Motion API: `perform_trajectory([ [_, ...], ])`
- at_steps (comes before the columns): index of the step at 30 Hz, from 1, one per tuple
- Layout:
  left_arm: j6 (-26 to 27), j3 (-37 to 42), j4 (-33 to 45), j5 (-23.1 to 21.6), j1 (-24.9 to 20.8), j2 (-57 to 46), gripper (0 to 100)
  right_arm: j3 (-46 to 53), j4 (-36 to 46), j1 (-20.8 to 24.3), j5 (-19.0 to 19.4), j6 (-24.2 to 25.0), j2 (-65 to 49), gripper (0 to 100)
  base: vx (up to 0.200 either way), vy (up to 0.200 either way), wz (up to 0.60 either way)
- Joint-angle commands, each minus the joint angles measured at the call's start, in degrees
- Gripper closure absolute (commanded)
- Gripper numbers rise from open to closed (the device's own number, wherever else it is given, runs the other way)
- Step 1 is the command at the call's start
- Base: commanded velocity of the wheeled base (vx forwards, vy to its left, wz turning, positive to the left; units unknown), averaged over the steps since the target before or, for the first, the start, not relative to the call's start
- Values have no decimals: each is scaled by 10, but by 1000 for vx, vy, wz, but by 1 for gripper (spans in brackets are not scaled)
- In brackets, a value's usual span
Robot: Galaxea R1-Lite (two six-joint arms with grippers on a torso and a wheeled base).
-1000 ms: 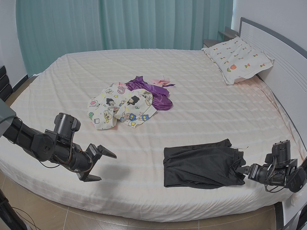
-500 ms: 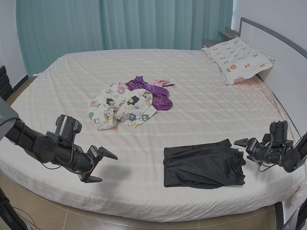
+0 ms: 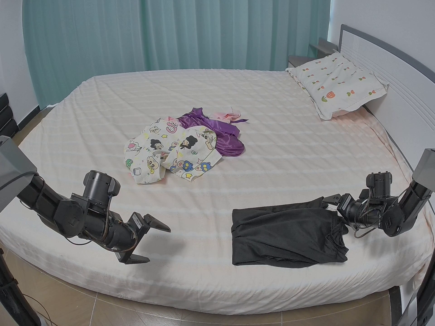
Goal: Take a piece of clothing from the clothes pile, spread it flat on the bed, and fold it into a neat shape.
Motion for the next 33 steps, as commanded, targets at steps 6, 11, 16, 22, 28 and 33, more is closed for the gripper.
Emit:
perform_trajectory([
  [6,0,4,-3,-1,0,4,0,-6,-1,-8,19,3,23,100,0,0,0],
  [11,0,4,-3,-1,0,4,0,-9,-2,-22,41,4,29,100,0,0,0],
  [16,0,4,-3,-1,0,4,0,-9,-13,-35,42,25,10,100,0,0,0],
  [22,0,6,-3,-1,0,4,0,11,-126,-48,57,60,12,100,0,0,0],
  [28,0,6,-3,-1,0,4,0,21,-196,-58,92,60,52,100,0,0,0],
  [33,0,6,-3,-1,0,4,0,14,-199,-64,107,60,62,100,0,0,0],
])
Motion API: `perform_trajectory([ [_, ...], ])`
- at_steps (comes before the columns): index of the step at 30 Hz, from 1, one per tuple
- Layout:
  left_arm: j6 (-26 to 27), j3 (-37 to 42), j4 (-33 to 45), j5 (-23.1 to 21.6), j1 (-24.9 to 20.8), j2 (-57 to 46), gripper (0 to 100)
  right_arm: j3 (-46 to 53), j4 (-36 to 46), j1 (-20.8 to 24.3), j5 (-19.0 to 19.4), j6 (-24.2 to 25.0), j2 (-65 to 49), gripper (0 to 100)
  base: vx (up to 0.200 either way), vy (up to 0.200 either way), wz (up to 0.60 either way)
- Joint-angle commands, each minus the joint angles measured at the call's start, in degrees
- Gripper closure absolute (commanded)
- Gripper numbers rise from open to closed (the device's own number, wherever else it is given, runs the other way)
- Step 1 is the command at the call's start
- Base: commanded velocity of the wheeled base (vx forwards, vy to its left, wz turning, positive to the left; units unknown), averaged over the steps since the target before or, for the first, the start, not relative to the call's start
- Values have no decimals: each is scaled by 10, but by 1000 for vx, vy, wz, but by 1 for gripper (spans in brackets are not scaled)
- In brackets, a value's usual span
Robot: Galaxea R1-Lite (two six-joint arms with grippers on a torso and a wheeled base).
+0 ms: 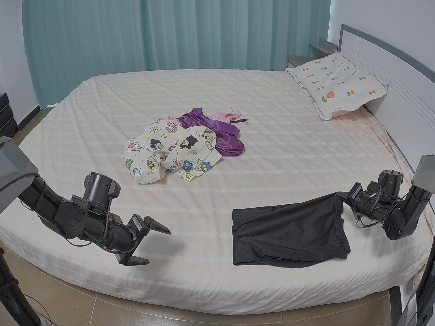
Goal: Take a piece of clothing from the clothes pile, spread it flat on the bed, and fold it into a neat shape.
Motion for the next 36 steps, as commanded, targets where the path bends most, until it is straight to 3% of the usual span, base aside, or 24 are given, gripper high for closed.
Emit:
perform_trajectory([
  [1,0,0,0,0,0,1,0,-3,-2,-9,8,0,19,100,0,0,0],
  [5,0,0,0,0,0,1,0,-2,-29,-18,14,1,29,100,0,0,0],
  [6,0,0,0,0,0,1,0,-1,-34,-19,15,1,31,0,0,0,0],
  [13,1,-1,-1,0,0,2,0,48,-58,-21,14,-11,4,0,0,0,0],
  [21,2,0,-1,0,-2,2,0,157,-54,1,8,-99,-55,0,0,0,0],
  [27,2,0,-1,1,-6,2,0,244,-73,1,14,-125,-54,0,0,0,0],
  [36,3,1,-1,4,-11,3,0,301,-121,4,26,-157,-32,0,0,0,0],
])
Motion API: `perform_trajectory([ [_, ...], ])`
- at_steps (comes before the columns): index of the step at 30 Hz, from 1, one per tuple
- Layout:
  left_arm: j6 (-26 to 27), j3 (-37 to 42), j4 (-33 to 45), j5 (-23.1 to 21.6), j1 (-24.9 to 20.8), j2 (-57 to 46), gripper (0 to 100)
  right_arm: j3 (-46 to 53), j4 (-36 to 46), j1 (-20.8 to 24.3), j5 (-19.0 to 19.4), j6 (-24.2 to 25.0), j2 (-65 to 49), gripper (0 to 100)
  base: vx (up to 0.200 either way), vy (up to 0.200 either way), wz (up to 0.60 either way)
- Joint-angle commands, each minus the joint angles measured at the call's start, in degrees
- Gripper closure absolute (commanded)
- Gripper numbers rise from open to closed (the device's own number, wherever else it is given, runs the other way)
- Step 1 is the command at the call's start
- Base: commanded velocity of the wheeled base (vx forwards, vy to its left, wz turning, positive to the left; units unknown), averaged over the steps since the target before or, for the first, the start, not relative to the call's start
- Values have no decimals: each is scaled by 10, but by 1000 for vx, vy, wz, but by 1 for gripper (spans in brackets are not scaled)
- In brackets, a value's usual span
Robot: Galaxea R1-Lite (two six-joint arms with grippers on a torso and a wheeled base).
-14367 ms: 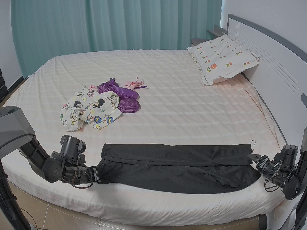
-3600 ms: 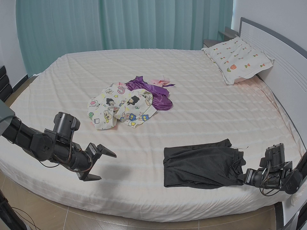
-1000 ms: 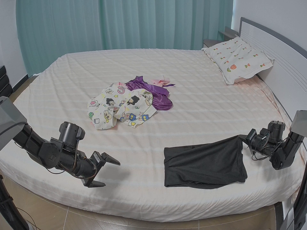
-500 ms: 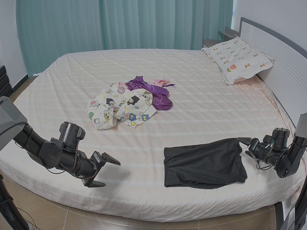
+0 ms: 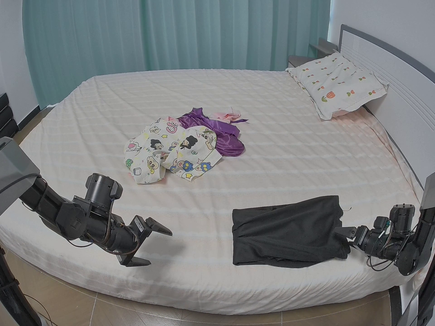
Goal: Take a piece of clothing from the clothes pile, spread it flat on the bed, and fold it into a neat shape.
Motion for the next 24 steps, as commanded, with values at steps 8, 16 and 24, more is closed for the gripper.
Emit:
perform_trajectory([
  [8,1,0,0,4,-4,3,0,31,-3,2,1,-27,22,100,0,0,0],
  [16,1,0,0,4,-4,4,0,68,-5,-34,1,-82,20,100,0,0,0],
  [24,0,0,0,4,-4,4,0,77,-5,-40,1,-102,20,100,0,0,0],
])
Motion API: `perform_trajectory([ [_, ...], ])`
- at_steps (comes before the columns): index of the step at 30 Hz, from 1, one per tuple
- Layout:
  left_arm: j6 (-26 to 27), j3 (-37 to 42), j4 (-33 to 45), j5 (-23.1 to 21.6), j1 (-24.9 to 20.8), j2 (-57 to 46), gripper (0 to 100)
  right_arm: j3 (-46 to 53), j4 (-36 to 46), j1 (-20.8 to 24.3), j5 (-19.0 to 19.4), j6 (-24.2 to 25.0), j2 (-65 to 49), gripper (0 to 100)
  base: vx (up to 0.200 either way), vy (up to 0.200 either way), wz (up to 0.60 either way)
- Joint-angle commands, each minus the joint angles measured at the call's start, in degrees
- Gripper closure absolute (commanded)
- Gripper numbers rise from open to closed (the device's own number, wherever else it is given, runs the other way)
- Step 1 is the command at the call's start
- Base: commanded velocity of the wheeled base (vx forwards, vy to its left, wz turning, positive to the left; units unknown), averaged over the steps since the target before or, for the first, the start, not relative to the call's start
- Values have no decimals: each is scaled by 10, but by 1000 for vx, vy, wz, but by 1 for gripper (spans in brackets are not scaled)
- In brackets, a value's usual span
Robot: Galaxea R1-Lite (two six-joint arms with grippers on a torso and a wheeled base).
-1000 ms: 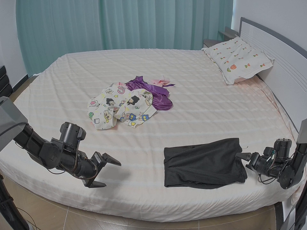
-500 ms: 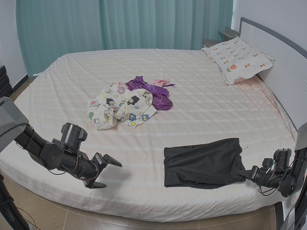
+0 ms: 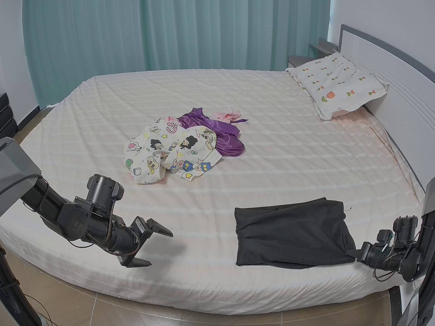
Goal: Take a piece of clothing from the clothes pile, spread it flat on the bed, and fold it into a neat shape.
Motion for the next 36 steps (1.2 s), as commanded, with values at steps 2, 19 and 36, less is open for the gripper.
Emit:
perform_trajectory([
  [2,-1,0,0,1,0,1,0,11,-5,-2,0,0,2,0,0,0,0],
  [19,-1,-7,0,1,-3,5,0,-24,-99,-26,-3,111,-11,0,0,-82,0],
  [36,-16,-21,-8,22,-11,-4,0,-54,-99,8,-3,160,-20,0,0,-200,0],
])
